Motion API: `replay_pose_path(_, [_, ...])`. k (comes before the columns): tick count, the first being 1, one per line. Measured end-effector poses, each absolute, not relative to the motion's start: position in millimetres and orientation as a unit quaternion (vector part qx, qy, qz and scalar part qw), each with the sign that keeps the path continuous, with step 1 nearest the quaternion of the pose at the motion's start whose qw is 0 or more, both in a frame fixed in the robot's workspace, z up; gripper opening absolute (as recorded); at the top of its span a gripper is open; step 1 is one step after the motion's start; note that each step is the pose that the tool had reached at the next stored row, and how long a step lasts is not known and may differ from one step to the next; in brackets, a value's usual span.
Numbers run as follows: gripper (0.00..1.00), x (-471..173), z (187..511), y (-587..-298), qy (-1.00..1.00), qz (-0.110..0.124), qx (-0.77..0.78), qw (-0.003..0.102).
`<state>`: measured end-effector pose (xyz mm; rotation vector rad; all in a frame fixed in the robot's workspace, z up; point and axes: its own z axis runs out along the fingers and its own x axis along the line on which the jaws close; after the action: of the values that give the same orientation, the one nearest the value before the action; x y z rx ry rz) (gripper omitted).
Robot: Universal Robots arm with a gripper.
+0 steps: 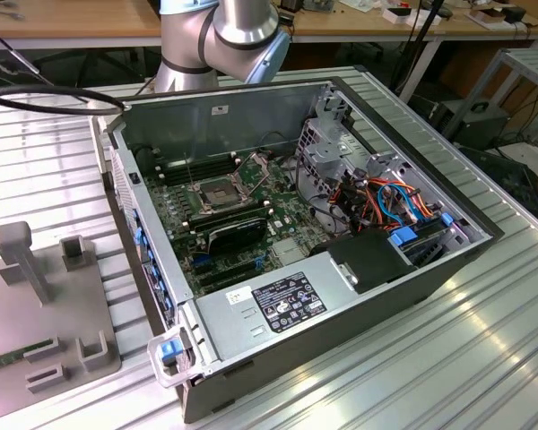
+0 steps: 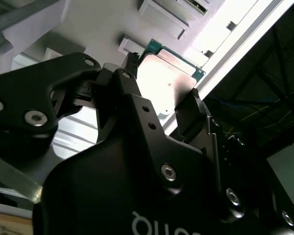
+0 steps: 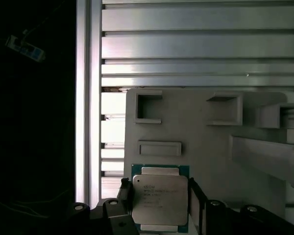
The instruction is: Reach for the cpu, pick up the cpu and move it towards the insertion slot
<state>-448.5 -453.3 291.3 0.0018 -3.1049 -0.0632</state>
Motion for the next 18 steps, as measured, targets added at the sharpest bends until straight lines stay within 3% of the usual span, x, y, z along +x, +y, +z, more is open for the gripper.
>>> replay_pose_path(18, [0.55, -448.5, 363.1, -453.3, -1.000, -0.020, 0.001, 0.018])
